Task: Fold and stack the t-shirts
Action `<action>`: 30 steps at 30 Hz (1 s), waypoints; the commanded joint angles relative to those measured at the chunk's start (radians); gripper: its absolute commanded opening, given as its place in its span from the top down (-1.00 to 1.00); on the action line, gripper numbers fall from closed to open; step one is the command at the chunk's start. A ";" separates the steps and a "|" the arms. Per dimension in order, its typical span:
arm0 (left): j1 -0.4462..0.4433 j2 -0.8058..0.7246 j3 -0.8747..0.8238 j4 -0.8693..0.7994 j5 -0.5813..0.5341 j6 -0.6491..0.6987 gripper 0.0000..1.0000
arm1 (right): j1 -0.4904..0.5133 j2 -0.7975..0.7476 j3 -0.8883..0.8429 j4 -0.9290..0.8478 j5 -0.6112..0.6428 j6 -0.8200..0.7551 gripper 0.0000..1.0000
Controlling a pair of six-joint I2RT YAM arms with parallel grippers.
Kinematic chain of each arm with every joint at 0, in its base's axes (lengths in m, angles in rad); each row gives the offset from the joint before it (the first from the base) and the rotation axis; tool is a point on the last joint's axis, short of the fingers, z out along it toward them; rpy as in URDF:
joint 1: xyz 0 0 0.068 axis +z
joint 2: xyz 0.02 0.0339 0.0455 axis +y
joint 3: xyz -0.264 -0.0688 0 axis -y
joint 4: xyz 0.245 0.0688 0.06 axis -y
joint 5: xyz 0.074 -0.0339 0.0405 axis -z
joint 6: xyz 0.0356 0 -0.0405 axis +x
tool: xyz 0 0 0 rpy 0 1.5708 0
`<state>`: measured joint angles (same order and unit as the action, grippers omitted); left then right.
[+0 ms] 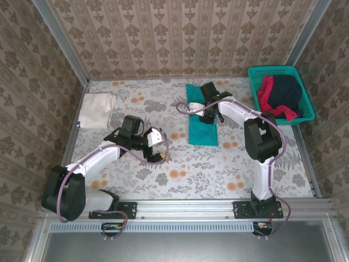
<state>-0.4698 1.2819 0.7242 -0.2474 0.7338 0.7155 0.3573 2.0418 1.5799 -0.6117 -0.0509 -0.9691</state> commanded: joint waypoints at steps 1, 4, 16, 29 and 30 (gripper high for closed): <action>0.003 0.017 0.024 -0.024 0.035 0.022 -1.00 | -0.006 0.020 0.032 0.047 0.031 -0.001 0.40; 0.003 0.022 0.028 -0.023 0.039 0.017 -1.00 | -0.005 -0.001 0.038 0.061 0.087 0.020 -0.16; 0.009 0.007 0.003 0.017 0.041 0.006 -1.00 | 0.066 -0.346 -0.361 0.202 -0.081 0.028 -0.38; 0.039 0.004 -0.008 0.059 0.075 0.006 -1.00 | 0.178 -0.312 -0.554 0.248 -0.005 0.067 -0.25; 0.040 0.002 -0.009 0.057 0.071 0.007 -1.00 | 0.177 -0.290 -0.540 0.256 0.016 0.065 -0.22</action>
<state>-0.4339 1.2987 0.7250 -0.2005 0.7639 0.7147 0.5369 1.6989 1.0138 -0.3958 -0.0856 -0.9134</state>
